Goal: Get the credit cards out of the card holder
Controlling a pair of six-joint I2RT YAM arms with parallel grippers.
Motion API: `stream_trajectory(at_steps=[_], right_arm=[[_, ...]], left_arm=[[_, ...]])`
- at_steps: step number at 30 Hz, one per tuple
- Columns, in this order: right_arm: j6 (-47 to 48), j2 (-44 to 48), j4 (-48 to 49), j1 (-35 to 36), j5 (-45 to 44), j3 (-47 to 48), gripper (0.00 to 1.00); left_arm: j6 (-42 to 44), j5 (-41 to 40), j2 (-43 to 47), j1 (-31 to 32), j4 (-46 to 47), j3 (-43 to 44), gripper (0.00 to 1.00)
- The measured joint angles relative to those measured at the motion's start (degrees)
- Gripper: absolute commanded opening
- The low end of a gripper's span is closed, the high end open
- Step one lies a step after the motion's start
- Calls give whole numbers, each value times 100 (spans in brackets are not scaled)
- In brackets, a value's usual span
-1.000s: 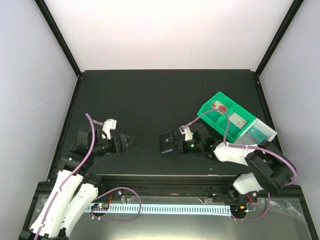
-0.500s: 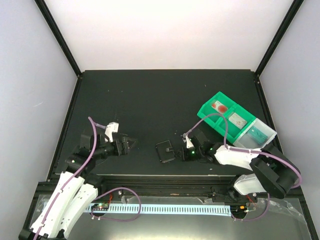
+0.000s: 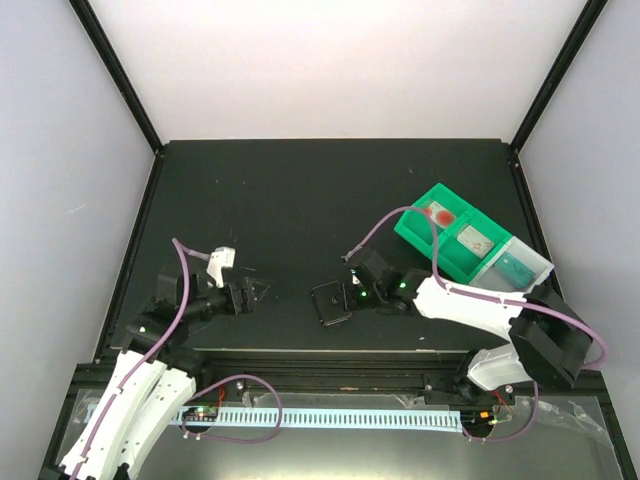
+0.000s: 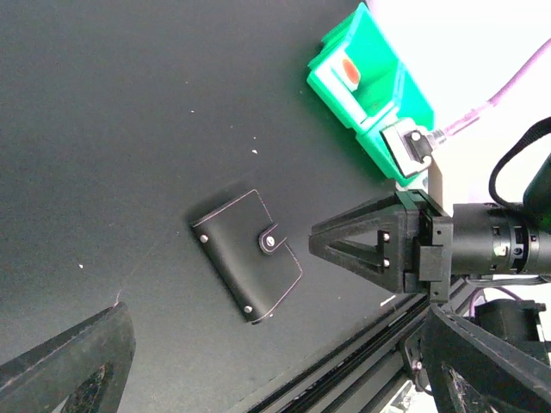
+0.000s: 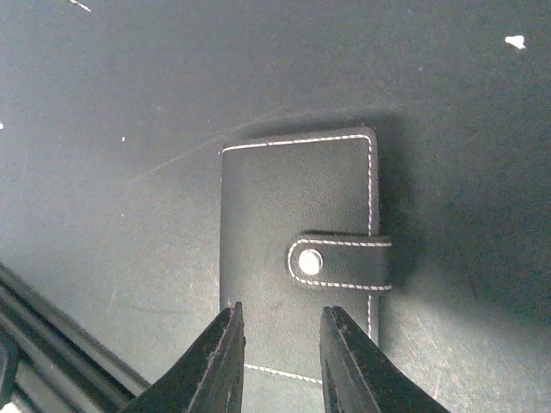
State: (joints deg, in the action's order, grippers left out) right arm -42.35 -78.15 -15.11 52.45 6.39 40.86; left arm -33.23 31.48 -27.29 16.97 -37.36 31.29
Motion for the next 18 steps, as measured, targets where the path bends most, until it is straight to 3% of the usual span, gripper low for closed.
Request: stream_trajectory(at_steps=[18], right_arm=[[175,-1370,-817,474,-916,1064,27]], left_arm=[[0,-22,221,0,-151,-4,93]])
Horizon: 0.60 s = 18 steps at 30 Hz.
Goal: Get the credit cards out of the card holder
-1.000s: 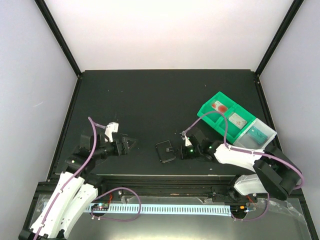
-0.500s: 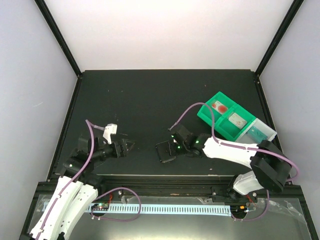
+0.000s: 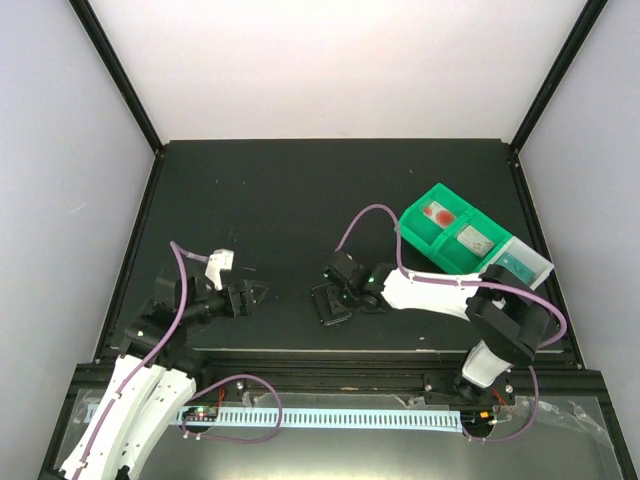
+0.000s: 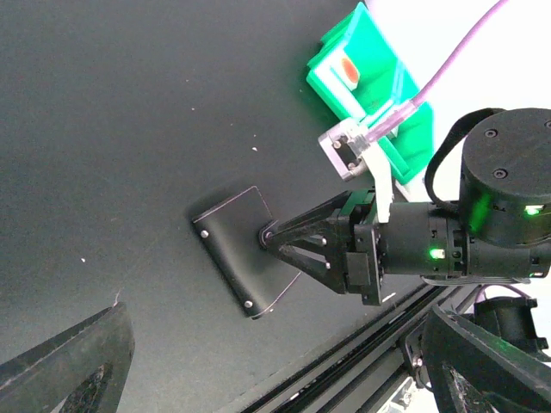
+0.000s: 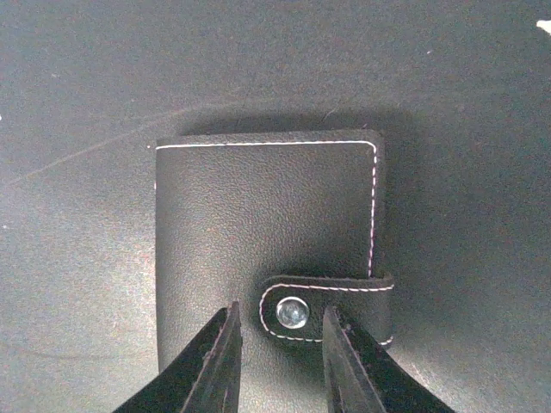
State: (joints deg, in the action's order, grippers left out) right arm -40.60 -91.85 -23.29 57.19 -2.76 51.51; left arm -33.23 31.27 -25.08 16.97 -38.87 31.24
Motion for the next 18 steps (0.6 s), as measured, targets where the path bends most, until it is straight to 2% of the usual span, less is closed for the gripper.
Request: stream_trajectory(at_steps=[18], right_arm=[[118,-522,-472,326,-752,457,28]], left_arm=[[-2,0,74,0,-63,-37,93]])
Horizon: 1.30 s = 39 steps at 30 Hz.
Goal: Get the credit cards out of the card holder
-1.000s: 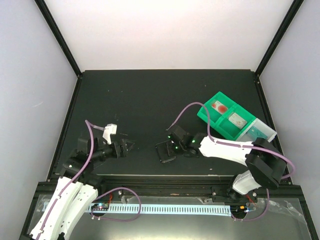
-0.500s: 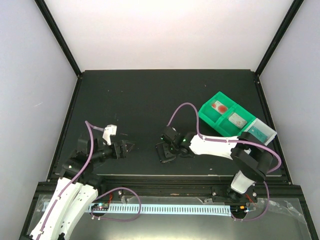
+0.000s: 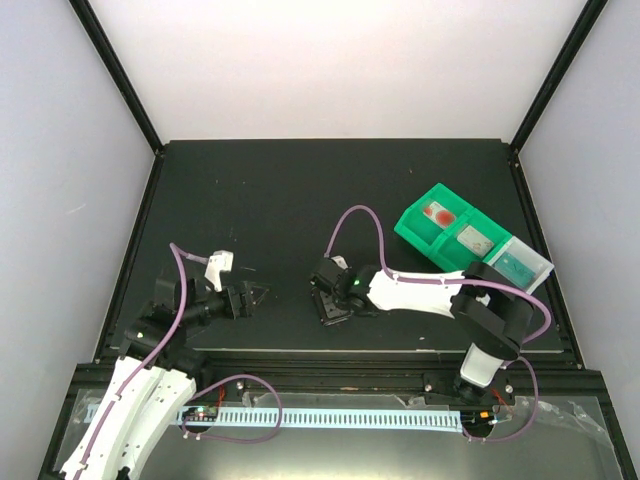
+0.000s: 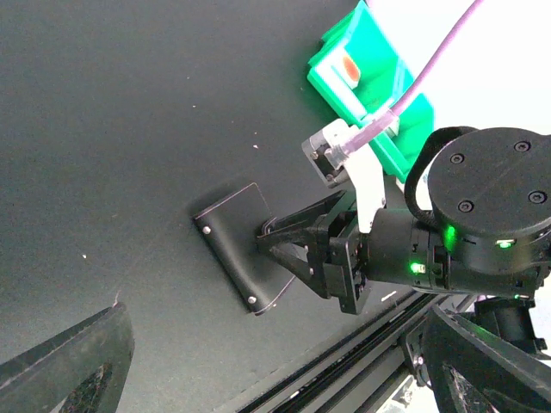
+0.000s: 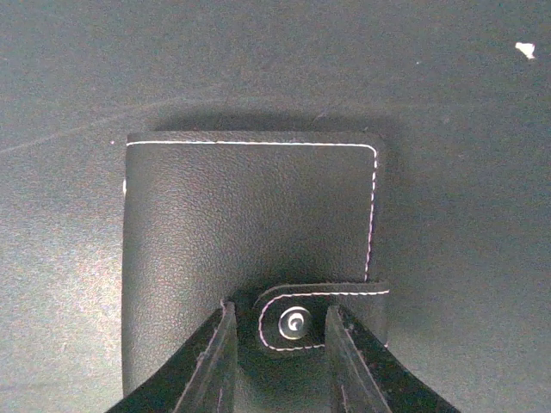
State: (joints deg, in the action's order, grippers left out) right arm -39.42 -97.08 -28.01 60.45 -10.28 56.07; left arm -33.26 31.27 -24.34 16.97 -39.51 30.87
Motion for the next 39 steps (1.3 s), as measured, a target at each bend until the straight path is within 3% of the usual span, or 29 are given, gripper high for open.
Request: stream_trajectory(at_steps=[6,12,27,39], right_arm=[[28,-96,-188,94,-280,131,11],[70,-101,-247,111,-385,144,1],[144,540,216,118,-120,-339,1],[157,1342,944,120,704,-608,1]], left_arm=[[-2,-2,0,0,0,0,93],[-2,-24,0,0,-17,-33,93],[-243,13,-262,17,101,-280,84],[-1196,944,-542,264,1742,-1132,89]])
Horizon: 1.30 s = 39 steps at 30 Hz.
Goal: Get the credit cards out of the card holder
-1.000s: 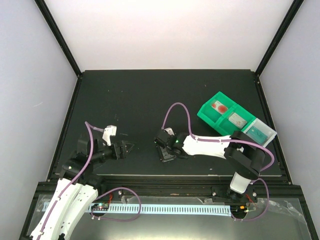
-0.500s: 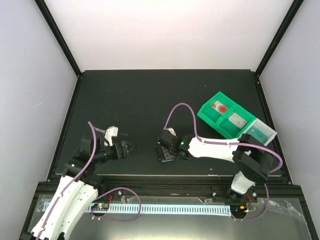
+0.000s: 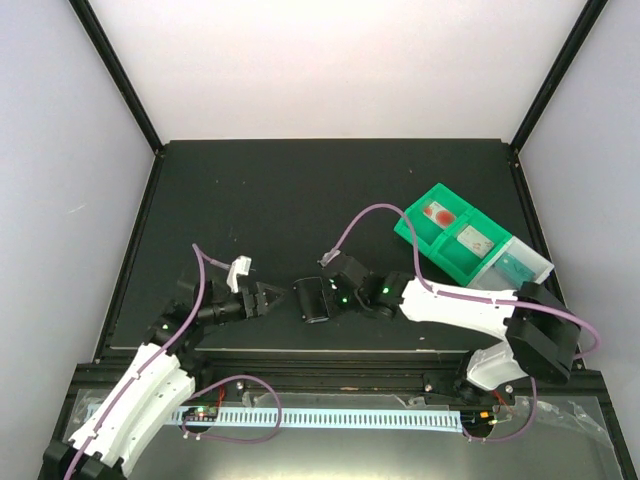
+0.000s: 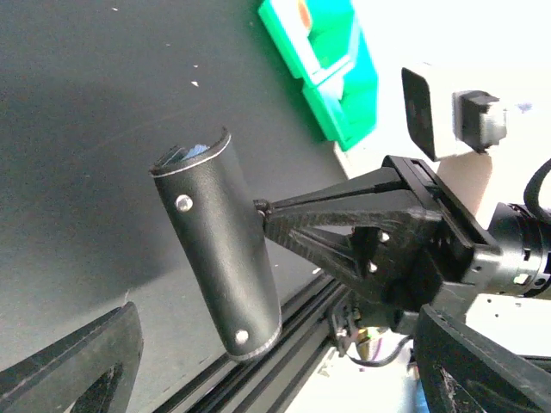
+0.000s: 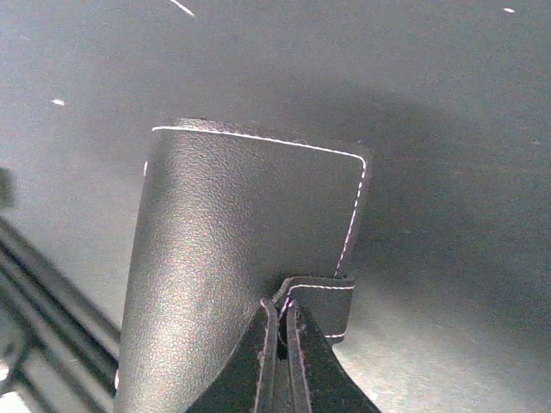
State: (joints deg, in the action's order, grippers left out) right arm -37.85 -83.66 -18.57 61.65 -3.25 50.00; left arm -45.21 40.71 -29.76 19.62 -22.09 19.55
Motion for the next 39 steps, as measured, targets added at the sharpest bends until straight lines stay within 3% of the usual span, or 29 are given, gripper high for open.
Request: stream_trajectory(at_steps=[5,15,25,28,31,39], right_arm=[[-146,328,400,0,446,-96,1],[-433,518,999,9,1010,-98,1],[-470,457,1047,15,1154,-175,1],[-468,457,1056,15,1154,-208,1],[-468,461,1086,24,1141,-262,1],[-483,533,1196,26,1086,-426,1]], left_arm=[[-688,251,-160,85,1137,-560,88],[-957,184,-542,348,1532,-632,74],[-898,26,-975,522,1532,-468,38],[-861,-28,-955,527,1482,-457,17],[-826,-81,-916,549,1460,-452,2],[-809,-208,-901,549,1255,-455,2]])
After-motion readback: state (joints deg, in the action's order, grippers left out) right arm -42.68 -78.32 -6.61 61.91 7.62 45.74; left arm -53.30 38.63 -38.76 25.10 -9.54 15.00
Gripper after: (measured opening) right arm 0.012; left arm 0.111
